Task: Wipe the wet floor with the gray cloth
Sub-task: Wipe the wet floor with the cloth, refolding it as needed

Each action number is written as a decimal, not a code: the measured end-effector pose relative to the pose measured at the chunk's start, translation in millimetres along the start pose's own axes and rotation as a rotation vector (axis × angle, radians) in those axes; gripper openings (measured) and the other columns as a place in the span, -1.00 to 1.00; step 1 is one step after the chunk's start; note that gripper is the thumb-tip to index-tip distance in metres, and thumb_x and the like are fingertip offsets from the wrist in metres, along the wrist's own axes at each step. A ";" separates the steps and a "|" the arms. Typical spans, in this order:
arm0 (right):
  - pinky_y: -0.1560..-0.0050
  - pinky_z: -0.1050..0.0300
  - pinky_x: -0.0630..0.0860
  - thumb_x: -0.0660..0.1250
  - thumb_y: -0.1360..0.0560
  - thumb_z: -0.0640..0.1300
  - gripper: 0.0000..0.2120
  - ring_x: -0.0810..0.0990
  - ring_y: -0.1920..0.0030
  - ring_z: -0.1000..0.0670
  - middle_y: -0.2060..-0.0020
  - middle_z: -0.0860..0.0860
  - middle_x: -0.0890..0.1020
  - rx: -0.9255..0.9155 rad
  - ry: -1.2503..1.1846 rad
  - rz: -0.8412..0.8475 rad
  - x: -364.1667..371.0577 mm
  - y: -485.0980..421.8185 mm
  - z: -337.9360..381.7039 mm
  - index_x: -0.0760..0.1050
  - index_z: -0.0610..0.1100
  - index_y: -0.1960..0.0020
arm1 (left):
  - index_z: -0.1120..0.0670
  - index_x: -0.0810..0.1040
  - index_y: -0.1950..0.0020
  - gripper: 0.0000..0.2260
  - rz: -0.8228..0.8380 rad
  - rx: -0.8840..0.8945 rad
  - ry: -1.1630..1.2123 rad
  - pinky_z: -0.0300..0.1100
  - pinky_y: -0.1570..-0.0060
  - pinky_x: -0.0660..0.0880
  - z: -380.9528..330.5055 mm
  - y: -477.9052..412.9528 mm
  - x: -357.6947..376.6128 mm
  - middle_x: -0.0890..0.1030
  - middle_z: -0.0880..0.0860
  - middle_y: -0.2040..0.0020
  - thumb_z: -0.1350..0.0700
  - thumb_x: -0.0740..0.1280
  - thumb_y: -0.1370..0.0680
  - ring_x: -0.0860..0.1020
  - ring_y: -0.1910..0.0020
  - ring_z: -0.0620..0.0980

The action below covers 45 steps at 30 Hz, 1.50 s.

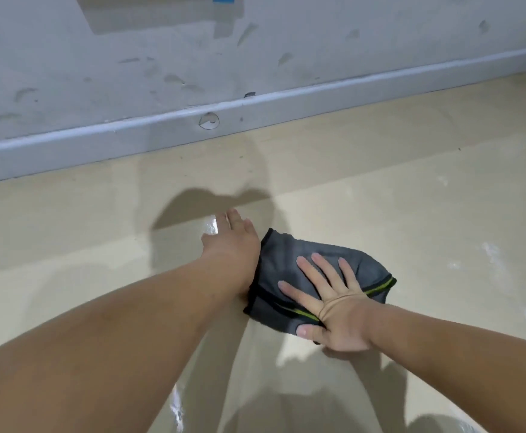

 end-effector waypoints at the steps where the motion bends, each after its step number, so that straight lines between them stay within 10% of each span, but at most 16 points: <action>1: -0.43 -0.31 -0.56 -0.04 -0.61 0.39 -0.31 -0.71 -0.43 -0.06 -0.41 0.04 -0.67 -0.017 -0.032 0.054 -1.2 0.7 -4.9 -0.46 0.43 -0.51 | 0.19 -0.05 -0.63 0.09 0.001 -0.007 0.007 0.15 -0.33 0.42 -0.6 2.8 -0.1 -0.07 0.29 -0.64 -0.02 0.61 -0.35 -0.02 -0.61 0.32; 10: -0.52 -0.27 -0.44 0.03 -0.58 0.43 -0.33 -0.54 -0.55 0.02 -0.59 0.14 -0.44 -0.038 -0.069 -0.079 -58.2 -45.4 -95.6 -0.30 0.49 -0.54 | 0.01 0.41 -0.30 -0.61 -0.029 -0.048 0.130 -0.07 0.03 0.45 -22.3 51.7 2.4 0.31 0.03 -0.29 0.05 0.39 -0.49 0.35 -0.31 0.05; 26: -0.56 -0.29 -0.31 -0.10 -0.60 0.42 -0.41 -0.34 -0.62 0.01 -0.66 0.11 -0.25 0.460 -0.388 -0.339 2.7 68.7 -352.2 -0.18 0.43 -0.59 | 0.06 0.44 -0.26 -0.70 -0.145 -0.008 0.361 0.06 -0.16 0.53 -266.0 19.1 -67.5 0.41 0.02 -0.22 0.04 0.28 -0.54 0.47 -0.25 0.10; 34: -0.54 -0.31 -0.36 -0.15 -0.63 0.35 -0.38 -0.38 -0.62 -0.12 -0.66 -0.06 -0.26 0.513 -0.377 -0.432 92.3 158.7 -269.8 -0.25 0.29 -0.63 | 0.00 0.42 -0.39 -0.64 -0.373 0.101 0.333 -0.07 -0.27 0.43 -312.1 24.4 -66.6 0.39 -0.03 -0.35 0.09 0.23 -0.58 0.36 -0.34 0.03; 40: -0.44 -0.43 0.03 0.06 -0.61 0.32 -0.40 0.11 -0.62 -0.27 -0.63 -0.17 0.19 0.237 -0.177 -0.455 118.8 176.9 -165.9 0.18 0.20 -0.62 | 0.00 0.48 -0.30 -0.61 -0.368 0.066 0.311 -0.06 -0.15 0.53 -277.8 25.2 -66.7 0.42 -0.03 -0.28 0.24 0.18 -0.49 0.40 -0.27 0.03; 45: -0.51 -0.34 -0.38 -0.12 -0.55 0.41 -0.38 -0.40 -0.61 -0.10 -0.66 0.01 -0.23 0.076 -0.201 -0.352 79.4 139.4 -184.8 -0.10 0.42 -0.60 | 0.00 0.49 -0.30 -0.62 -0.378 0.062 0.334 -0.07 -0.10 0.49 -260.5 22.9 -76.2 0.44 -0.01 -0.22 0.21 0.19 -0.50 0.39 -0.25 0.05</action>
Point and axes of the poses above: each hand's wrist, its own y-axis away from the middle knuckle, its own x-axis out of the palm, z = x × y, the point moved 10 cm from there along -y, towards the middle knuckle
